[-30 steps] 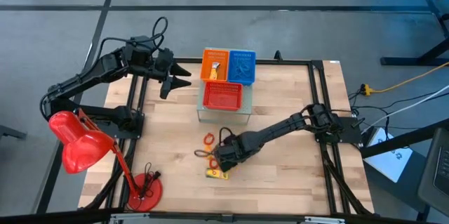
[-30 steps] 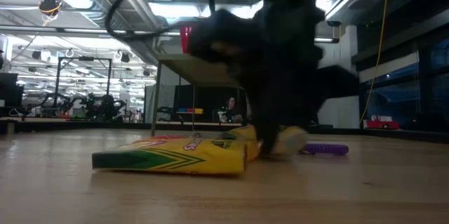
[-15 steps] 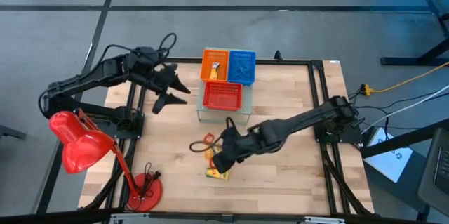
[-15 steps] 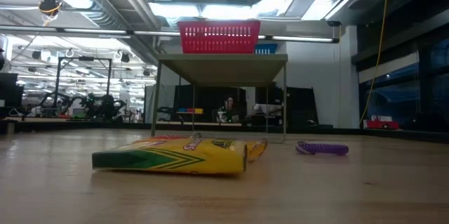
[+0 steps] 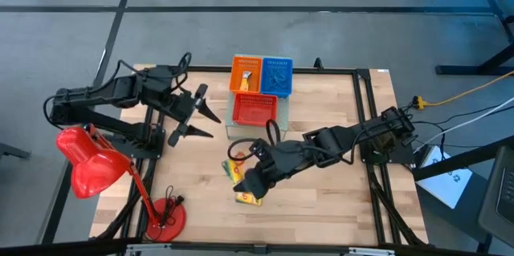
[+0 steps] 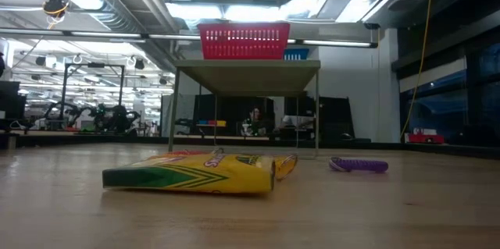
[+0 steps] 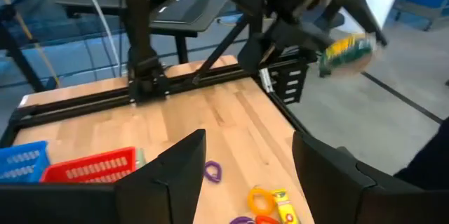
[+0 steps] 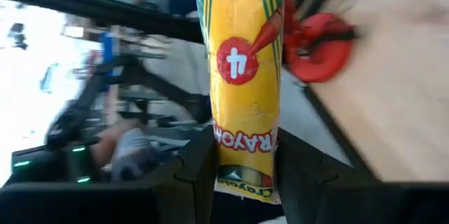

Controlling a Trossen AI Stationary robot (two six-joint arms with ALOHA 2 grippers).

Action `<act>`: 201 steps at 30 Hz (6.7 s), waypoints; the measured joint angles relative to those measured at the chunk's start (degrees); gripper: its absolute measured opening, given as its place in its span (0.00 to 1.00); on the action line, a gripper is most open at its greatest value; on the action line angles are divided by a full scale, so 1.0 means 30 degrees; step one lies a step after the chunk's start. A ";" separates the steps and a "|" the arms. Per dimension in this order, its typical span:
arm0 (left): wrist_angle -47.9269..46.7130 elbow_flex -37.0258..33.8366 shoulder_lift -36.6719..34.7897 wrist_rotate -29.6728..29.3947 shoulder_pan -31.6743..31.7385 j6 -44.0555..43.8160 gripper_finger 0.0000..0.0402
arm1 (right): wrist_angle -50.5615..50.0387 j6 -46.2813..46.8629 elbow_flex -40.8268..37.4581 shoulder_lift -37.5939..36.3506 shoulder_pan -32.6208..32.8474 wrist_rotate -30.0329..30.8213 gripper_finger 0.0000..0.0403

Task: Pick & Place Office Desk Supplies
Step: Put the yellow crayon box into the orange bin

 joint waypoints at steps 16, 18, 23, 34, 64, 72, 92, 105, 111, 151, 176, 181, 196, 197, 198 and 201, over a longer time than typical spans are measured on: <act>0.3430 -0.0007 0.0753 -0.0273 -0.2930 -0.0233 0.68 | 0.2296 0.0991 0.0000 0.0007 -0.0800 -0.1129 0.31; 0.3569 -0.0007 0.1028 -0.0023 -0.2930 -0.0117 0.69 | 0.2286 0.0983 0.0000 0.0007 -0.0980 -0.1282 0.31; 0.4074 -0.0008 0.1435 0.0479 -0.2930 0.0114 0.69 | 0.2240 0.0860 0.0000 0.0284 -0.1408 -0.1623 0.31; 0.4242 -0.0007 0.1486 0.2917 -0.2930 0.0248 0.65 | 0.3866 0.0937 0.0000 0.0685 -0.1545 -0.2341 0.31; 0.5372 -0.0007 0.2222 0.3480 -0.3469 0.0590 0.39 | 0.4299 0.0918 -0.0007 0.0678 -0.2135 -0.2823 0.31; 0.5277 -0.0007 0.2218 0.3455 -0.3469 0.0367 0.19 | 0.4299 0.0647 -0.0007 0.0678 -0.2135 -0.2821 0.31; 0.3055 0.0000 0.1585 0.3331 -0.2237 0.0918 0.17 | 0.3695 0.0495 -0.0029 0.0663 -0.1783 -0.1899 0.71; 0.0284 -0.0022 0.1574 0.3423 0.0568 0.2389 0.17 | 0.2630 0.1550 -0.0007 0.0648 -0.0392 -0.0469 0.75; -0.0201 -0.0022 0.1575 0.2947 0.1942 0.2881 0.17 | 0.1443 0.2702 -0.0007 0.0648 0.0557 -0.0046 0.75; 0.3101 0.0007 0.8231 -0.9113 1.0139 0.0472 0.23 | -0.8800 0.8012 -0.0007 0.0663 0.3803 0.5390 0.75; 0.1913 -0.0007 0.4490 -0.6304 0.9470 0.2260 0.49 | -0.8818 0.7504 -0.0007 0.0670 0.3927 0.6402 0.75; 0.0648 -0.0007 0.2401 -0.2072 0.9447 0.0857 0.47 | -0.9474 0.7370 -0.0007 0.0670 0.3927 0.6911 0.75; -0.2858 -0.0007 0.0459 0.1364 0.7315 -0.0139 0.49 | -0.7238 -0.7061 -0.0007 0.2026 0.2087 0.4327 0.75; -0.3052 -0.0007 0.0462 0.1312 0.7103 -0.0258 0.49 | -0.7089 -0.8048 -0.0007 0.2245 0.1995 0.3995 0.75; -0.3250 -0.0012 0.0464 0.1252 0.6903 -0.0365 0.49 | -0.7241 -0.8896 -0.0007 0.2492 0.1935 0.3637 0.75; -0.4050 -0.0007 0.0415 0.0870 0.6270 -0.0456 0.49 | -0.7226 -1.1157 -0.0007 0.3477 0.1851 0.2379 0.75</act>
